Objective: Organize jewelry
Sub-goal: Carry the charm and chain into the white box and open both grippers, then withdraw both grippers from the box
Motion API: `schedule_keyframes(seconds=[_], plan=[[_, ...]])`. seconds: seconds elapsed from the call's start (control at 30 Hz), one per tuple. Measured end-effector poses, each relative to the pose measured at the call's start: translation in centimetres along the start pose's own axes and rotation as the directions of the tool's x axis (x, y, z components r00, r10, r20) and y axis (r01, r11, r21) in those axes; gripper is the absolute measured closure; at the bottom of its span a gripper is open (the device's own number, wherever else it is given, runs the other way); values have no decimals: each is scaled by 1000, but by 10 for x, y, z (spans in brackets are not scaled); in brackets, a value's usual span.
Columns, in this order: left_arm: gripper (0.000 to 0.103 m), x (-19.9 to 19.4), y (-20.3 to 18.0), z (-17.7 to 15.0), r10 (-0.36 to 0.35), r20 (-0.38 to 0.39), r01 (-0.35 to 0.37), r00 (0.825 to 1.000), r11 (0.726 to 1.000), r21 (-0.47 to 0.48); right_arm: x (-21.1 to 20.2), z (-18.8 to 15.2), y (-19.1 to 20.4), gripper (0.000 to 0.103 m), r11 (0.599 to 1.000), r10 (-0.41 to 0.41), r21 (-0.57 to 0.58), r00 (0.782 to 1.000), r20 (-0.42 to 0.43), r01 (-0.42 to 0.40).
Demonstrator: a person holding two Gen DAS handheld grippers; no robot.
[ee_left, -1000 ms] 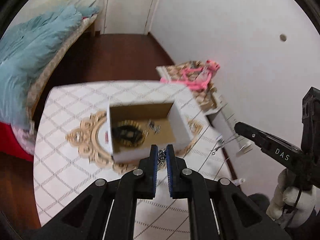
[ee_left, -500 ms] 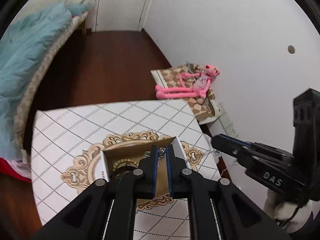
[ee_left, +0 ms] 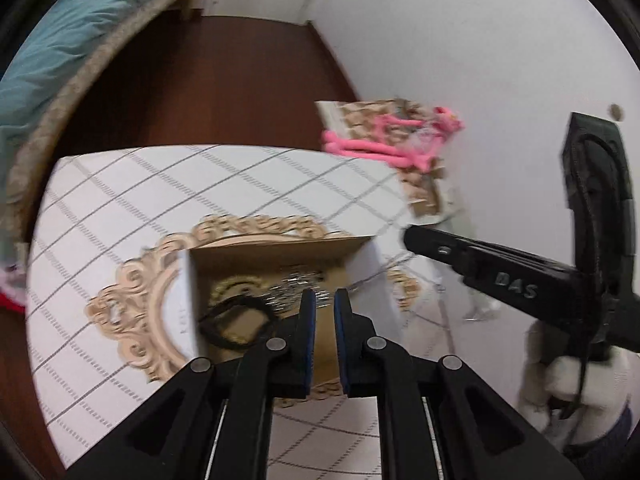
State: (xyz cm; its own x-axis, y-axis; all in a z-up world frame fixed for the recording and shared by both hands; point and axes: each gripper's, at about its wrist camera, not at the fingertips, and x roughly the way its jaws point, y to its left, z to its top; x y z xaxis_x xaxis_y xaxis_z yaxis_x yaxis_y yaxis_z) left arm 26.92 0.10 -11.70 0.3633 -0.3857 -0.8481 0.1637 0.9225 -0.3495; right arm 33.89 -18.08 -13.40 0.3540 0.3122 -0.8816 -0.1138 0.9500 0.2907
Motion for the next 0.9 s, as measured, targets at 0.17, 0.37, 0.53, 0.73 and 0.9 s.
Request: schedule_keyframes(seconds=[0.17,0.37,0.53,0.73,0.9], plan=[[35,0,17,-5,155,14,-155,988,988,-18,10,-13,-1,92,1000,21,-8,995,-93,-21],[21,-6,30,-13,278,62,-277,959,960,-31,19,-25,-11,40,998,41,44,990,-136,-35],[4,-15,36,-24,348,103,-346,932,937,-39,5,-33,-12,39,999,-16,50,997,-75,20],[0,-19,36,-40,426,126,-425,896,905,-39,0,-58,-2,3,978,-208,-26,978,-25,207],[0,-26,35,-52,431,117,-428,895,903,-44,0,-77,6,2,961,-273,-52,962,-7,272]])
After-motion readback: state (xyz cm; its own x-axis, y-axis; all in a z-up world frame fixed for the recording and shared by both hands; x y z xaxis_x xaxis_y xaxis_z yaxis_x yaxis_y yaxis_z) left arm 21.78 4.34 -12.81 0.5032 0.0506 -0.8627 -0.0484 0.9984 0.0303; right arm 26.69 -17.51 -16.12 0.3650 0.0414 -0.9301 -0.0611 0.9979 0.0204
